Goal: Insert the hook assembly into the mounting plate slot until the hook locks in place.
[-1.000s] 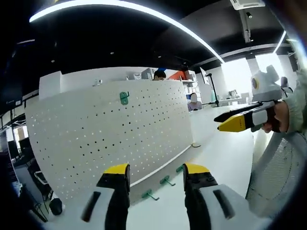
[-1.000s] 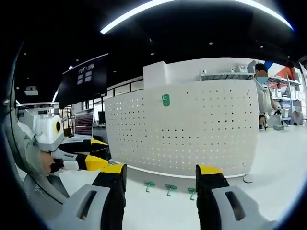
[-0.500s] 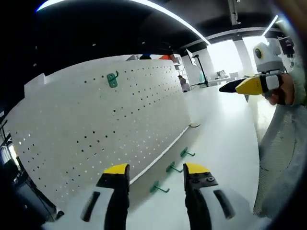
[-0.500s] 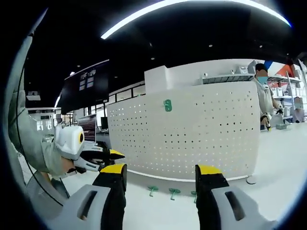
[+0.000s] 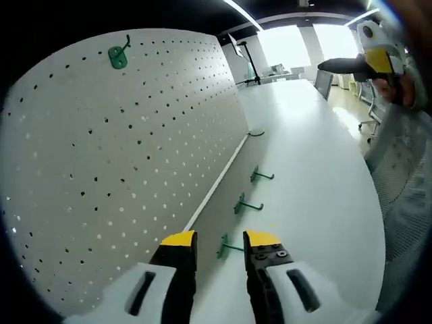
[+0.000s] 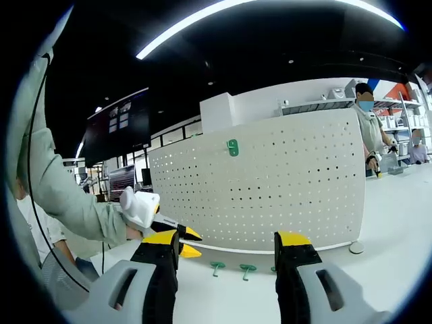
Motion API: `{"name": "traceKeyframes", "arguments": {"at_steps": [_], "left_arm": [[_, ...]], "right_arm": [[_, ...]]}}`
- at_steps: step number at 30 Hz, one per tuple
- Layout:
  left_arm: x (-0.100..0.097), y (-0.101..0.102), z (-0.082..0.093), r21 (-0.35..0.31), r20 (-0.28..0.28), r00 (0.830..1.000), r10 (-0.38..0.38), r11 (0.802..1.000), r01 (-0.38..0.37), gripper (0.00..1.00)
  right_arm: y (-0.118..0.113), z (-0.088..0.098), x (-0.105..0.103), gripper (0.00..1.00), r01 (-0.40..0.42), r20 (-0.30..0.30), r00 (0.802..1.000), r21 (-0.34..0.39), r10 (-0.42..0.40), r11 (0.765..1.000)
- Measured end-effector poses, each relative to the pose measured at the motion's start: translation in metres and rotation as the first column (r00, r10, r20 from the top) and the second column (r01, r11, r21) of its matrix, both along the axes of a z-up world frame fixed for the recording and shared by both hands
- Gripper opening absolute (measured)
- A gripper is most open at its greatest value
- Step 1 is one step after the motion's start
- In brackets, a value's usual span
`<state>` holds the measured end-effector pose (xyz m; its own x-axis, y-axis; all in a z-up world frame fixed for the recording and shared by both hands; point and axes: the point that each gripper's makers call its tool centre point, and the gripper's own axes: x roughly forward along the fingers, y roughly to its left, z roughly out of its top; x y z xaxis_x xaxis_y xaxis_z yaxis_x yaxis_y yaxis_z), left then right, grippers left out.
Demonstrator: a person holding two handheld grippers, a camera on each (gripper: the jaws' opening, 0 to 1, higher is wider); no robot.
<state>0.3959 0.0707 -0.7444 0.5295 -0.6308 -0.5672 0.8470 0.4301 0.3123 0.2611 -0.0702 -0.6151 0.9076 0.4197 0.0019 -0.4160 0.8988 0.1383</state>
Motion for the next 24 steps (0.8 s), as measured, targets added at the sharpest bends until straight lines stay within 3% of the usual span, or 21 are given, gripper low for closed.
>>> {"name": "traceKeyframes", "arguments": {"at_steps": [4, 13, 24], "left_arm": [[0.010, 0.004, -0.017, 0.061, -0.019, 1.000, -0.022, 0.998, 0.023, 0.28], [0.023, 0.004, -0.054, 0.118, -0.138, 0.990, -0.043, 0.991, 0.059, 0.28], [0.035, 0.001, -0.074, 0.159, -0.204, 0.978, -0.053, 0.983, 0.086, 0.24]], "right_arm": [[0.000, 0.000, 0.000, 0.55, 0.001, -0.004, 1.000, 0.004, -0.001, 1.000], [-0.004, -0.003, 0.002, 0.55, 0.015, -0.020, 1.000, 0.022, -0.014, 1.000], [-0.008, -0.004, 0.004, 0.55, 0.031, -0.030, 0.999, 0.040, -0.030, 0.999]]}}
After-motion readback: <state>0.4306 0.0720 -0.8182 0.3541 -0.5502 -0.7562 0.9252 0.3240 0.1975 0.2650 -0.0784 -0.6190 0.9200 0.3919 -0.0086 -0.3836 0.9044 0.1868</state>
